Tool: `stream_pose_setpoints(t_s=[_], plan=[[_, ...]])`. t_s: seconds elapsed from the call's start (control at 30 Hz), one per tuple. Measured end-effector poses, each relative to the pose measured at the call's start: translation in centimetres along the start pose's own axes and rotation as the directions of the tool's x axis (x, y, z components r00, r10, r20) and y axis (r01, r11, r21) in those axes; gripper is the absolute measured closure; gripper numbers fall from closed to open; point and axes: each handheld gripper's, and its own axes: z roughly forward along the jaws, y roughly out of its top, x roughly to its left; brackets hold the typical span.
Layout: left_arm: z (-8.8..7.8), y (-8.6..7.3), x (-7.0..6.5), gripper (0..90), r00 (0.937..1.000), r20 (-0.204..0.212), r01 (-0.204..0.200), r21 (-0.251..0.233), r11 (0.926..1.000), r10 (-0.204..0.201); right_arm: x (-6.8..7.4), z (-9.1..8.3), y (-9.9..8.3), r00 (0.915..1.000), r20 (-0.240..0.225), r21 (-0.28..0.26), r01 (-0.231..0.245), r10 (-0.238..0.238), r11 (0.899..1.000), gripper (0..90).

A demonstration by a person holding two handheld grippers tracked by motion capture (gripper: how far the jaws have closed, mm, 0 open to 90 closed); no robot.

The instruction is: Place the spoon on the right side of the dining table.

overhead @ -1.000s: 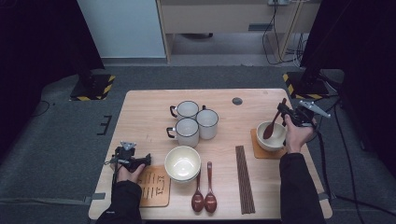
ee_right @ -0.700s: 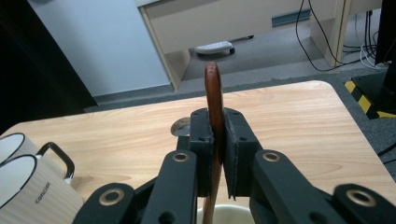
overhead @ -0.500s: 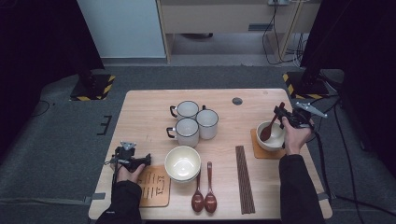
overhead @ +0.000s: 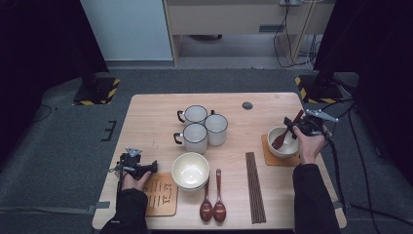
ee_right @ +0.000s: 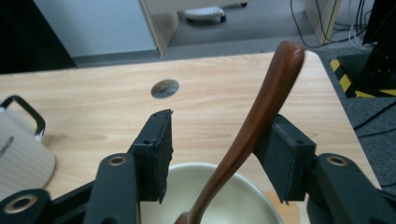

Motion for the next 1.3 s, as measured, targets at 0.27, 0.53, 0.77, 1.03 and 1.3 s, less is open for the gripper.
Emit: stream_pose_setpoints(t_s=[0.27,0.53,0.77,1.03,1.3], plan=[[0.0,0.0,0.0,0.4,1.0,0.0,0.0,0.0,1.0,0.0,-0.3,-0.2,-0.4,0.9994,0.021,0.033,0.029,-0.03,0.999,42.9],[0.0,0.0,0.0,0.4,1.0,0.0,0.0,0.0,1.0,0.0,-1.0,-0.5,-1.2,0.9986,0.032,0.073,0.041,-0.043,0.996,40.7],[0.0,0.0,0.0,0.4,1.0,0.0,0.0,0.0,1.0,0.0,-1.3,-1.0,-1.8,0.9977,0.041,0.08,0.051,-0.055,0.995,40.8],[0.0,0.0,0.0,0.4,1.0,0.0,0.0,0.0,1.0,0.0,-1.8,-1.7,-2.5,0.9988,0.019,0.091,0.043,-0.045,0.995,41.2],[0.0,0.0,0.0,0.4,1.0,0.0,0.0,0.0,1.0,0.0,-2.8,-2.2,-3.5,0.9996,0.025,0.109,0.009,-0.012,0.994,42.9]])
